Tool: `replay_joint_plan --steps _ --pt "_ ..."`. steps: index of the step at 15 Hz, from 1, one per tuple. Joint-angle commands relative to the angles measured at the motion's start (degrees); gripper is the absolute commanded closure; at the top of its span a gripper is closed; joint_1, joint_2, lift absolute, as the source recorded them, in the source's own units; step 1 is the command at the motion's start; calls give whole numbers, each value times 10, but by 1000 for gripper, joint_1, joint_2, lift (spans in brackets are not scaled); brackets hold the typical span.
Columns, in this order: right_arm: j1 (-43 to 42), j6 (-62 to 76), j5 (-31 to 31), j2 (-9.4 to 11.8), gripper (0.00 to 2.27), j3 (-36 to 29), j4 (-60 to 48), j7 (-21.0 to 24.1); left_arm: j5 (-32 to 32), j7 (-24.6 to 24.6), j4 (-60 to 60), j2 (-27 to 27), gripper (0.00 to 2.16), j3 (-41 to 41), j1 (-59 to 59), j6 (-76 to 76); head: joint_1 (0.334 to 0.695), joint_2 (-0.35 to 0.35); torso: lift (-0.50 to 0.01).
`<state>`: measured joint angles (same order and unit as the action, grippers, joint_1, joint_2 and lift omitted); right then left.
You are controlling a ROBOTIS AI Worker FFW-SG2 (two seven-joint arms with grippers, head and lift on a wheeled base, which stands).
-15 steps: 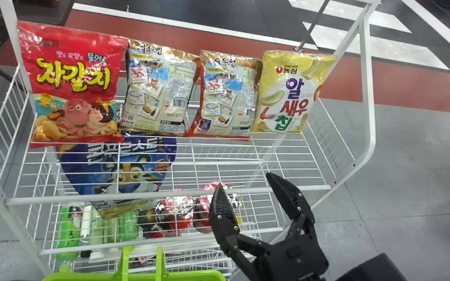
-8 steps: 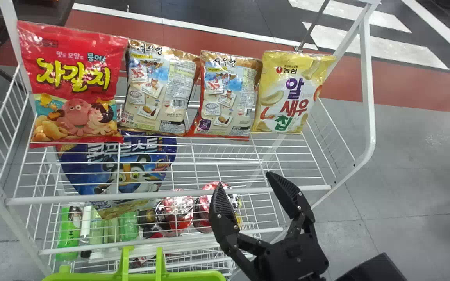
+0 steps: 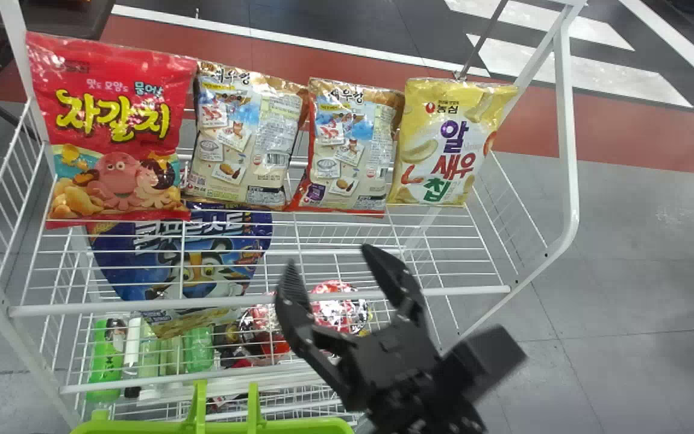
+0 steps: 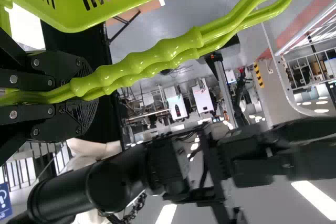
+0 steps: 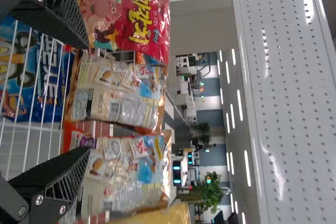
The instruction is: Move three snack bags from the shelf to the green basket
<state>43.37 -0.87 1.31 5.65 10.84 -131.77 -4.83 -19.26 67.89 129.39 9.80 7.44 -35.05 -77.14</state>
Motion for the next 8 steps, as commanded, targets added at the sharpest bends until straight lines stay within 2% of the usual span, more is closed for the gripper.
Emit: replay_joint_plan --steps 1,3,4,5,8 --pt "-86 -56 -9 -12 137 42 43 1 1 -1 2 1 1872 2 1 0 695 -350 -47" --pt "-157 -103 -27 -30 140 76 84 1 1 -2 3 3 1872 -1 1 0 695 -292 -47" --pt "-189 -119 -31 -42 140 87 106 1 0 -2 3 4 1872 -2 0 0 695 -210 -47" --pt "-223 -130 -32 -56 140 95 137 0 0 -2 6 4 1872 -5 -1 -2 695 -167 -47" --pt "-311 -158 -32 -57 140 118 217 1 -2 -3 5 5 1872 -9 0 -2 695 -66 -47"
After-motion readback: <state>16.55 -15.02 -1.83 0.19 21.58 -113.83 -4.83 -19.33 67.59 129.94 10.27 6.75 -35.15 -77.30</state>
